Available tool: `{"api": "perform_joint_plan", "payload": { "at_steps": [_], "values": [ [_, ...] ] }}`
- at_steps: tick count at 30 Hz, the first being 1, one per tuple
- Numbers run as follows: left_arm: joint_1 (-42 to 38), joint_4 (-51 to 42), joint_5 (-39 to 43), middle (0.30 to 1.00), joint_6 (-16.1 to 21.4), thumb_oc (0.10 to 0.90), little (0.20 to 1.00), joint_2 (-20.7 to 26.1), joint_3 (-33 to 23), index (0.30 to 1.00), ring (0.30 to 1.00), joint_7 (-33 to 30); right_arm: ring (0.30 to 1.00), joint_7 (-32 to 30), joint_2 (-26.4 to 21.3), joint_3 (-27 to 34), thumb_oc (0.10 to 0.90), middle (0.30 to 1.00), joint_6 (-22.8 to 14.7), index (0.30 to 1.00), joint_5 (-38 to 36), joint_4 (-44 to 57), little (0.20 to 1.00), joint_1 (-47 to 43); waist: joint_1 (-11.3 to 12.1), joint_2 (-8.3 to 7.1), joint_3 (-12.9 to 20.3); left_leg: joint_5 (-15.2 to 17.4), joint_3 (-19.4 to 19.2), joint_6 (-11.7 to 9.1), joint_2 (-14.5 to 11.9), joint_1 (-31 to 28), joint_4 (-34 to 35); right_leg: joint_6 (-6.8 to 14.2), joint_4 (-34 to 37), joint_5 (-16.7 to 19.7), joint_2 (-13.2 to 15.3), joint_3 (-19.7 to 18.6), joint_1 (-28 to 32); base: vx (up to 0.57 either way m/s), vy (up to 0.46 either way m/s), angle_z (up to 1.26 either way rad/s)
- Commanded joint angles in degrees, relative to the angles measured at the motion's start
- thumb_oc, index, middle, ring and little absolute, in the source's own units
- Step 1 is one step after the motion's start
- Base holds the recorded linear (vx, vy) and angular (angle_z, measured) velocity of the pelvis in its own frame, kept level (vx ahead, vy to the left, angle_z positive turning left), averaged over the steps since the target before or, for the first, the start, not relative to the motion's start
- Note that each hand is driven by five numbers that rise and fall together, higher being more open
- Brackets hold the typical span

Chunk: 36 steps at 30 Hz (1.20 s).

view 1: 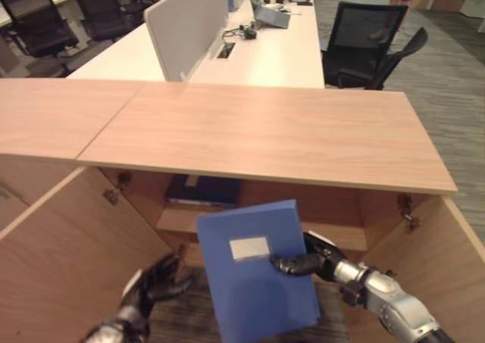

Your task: Put the empty folder in the office cabinet

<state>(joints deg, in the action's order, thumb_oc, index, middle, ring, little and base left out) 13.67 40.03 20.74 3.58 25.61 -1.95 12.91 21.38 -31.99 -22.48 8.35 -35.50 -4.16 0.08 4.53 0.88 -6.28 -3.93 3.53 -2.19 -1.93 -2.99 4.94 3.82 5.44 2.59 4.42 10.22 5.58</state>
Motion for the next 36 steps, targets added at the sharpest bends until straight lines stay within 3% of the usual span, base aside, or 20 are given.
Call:
{"api": "perform_joint_plan", "payload": {
  "at_steps": [1,4,7,11,17,22,23,29,30,36],
  "values": [
    [-4.95,3.83,-6.52,0.900,4.47,0.800,0.900,2.03,1.02,0.900,0.900,-1.51,0.300,3.03,2.66,0.90,0.400,0.300,-6.61,0.300,-1.93,5.23,0.300,-3.67,1.15,-0.95,0.77,6.01,0.82,-1.52,0.07,-3.69,0.06,3.42,-2.21,-4.84,1.76,0.33,2.67,0.00,0.004,0.05],
    [-6.60,15.81,-13.13,0.900,3.92,0.800,0.900,-3.16,5.81,0.900,0.900,-3.72,0.300,0.57,6.98,-1.80,0.400,0.300,-7.33,0.300,-3.68,-2.74,0.300,-2.30,1.31,-1.21,0.59,5.93,1.34,-1.55,0.11,-3.40,0.06,3.23,-2.40,-5.12,1.68,0.95,2.51,0.01,-0.001,0.12],
    [-8.33,25.68,-14.63,0.900,2.59,0.800,0.900,-7.88,9.12,0.900,0.900,-6.49,0.300,-5.23,15.32,-2.46,0.400,0.300,-8.73,0.300,-9.42,-17.75,0.300,-2.46,2.21,-1.65,0.23,5.53,2.66,-1.77,0.09,-2.65,0.06,2.84,-2.58,-5.52,1.49,2.14,2.29,0.02,-0.022,0.18],
    [-8.14,27.79,-16.31,0.900,2.25,0.800,0.900,-8.92,10.32,0.900,0.900,-8.15,0.300,-8.46,18.27,0.87,0.400,0.300,-10.08,0.300,-14.26,-22.90,0.300,-3.67,2.93,-1.75,0.06,5.33,3.29,-1.93,0.14,-2.01,0.06,2.73,-2.38,-5.62,1.25,2.83,2.04,0.01,-0.027,0.19],
    [-7.20,26.53,-14.77,0.900,2.41,0.800,0.900,-9.43,13.04,0.900,0.900,-9.65,0.300,-15.38,22.97,12.76,0.400,0.300,-15.83,0.300,-27.92,-34.08,0.300,-12.00,4.86,-1.08,-1.28,4.73,4.48,-2.07,0.12,-0.27,0.06,2.73,-2.05,-5.65,0.92,3.68,1.24,0.00,-0.030,0.10],
    [-7.34,24.36,-14.82,0.900,2.86,0.800,0.900,-9.08,15.83,0.900,0.900,-10.03,0.300,-18.28,22.64,19.88,0.400,0.300,-19.59,0.300,-33.87,-39.79,0.300,-18.90,5.78,-0.11,-2.27,4.45,4.96,-2.05,0.24,0.72,0.06,2.69,-1.94,-5.77,0.77,3.83,0.52,0.00,-0.005,0.03],
    [-7.90,23.62,-14.53,0.900,2.90,0.800,0.900,-8.84,17.24,0.900,0.900,-9.96,0.300,-19.68,21.19,24.02,0.400,0.300,-21.89,0.300,-37.05,-42.36,0.300,-23.36,6.14,0.56,-2.81,4.31,5.30,-2.07,0.41,1.45,0.06,2.71,-2.00,-5.89,0.73,4.06,-0.12,-0.03,-0.012,-0.02],
    [-8.65,21.26,-15.37,0.900,3.38,0.800,0.900,-7.26,20.81,0.900,0.900,-9.34,0.300,-22.74,15.12,32.85,0.400,0.300,-25.94,0.300,-43.27,-49.88,0.300,-33.57,7.13,2.50,-3.79,4.11,5.79,-2.00,0.74,2.80,0.06,2.75,-2.30,-6.28,0.68,4.14,-1.48,-0.02,0.006,0.07],
    [-8.76,20.60,-15.16,0.900,3.42,0.800,0.900,-6.68,21.94,0.900,0.900,-9.23,0.300,-24.18,12.12,35.51,0.400,0.300,-27.24,0.300,-45.49,-53.23,0.300,-37.44,7.45,3.23,-3.89,3.98,5.93,-1.98,0.85,3.29,0.06,2.81,-2.40,-6.47,0.76,4.30,-1.92,-0.01,0.007,0.04],
    [-10.64,18.86,-15.54,0.900,3.57,0.800,0.900,-5.70,26.09,0.900,0.900,-8.73,0.300,-26.94,4.75,39.37,0.400,0.300,-28.48,0.300,-50.28,-60.79,0.300,-47.57,8.47,5.58,-4.85,3.38,6.53,-2.23,1.10,4.81,0.04,2.91,-3.91,-7.14,1.20,5.07,-4.06,-0.03,0.018,0.07]
  ]
}}
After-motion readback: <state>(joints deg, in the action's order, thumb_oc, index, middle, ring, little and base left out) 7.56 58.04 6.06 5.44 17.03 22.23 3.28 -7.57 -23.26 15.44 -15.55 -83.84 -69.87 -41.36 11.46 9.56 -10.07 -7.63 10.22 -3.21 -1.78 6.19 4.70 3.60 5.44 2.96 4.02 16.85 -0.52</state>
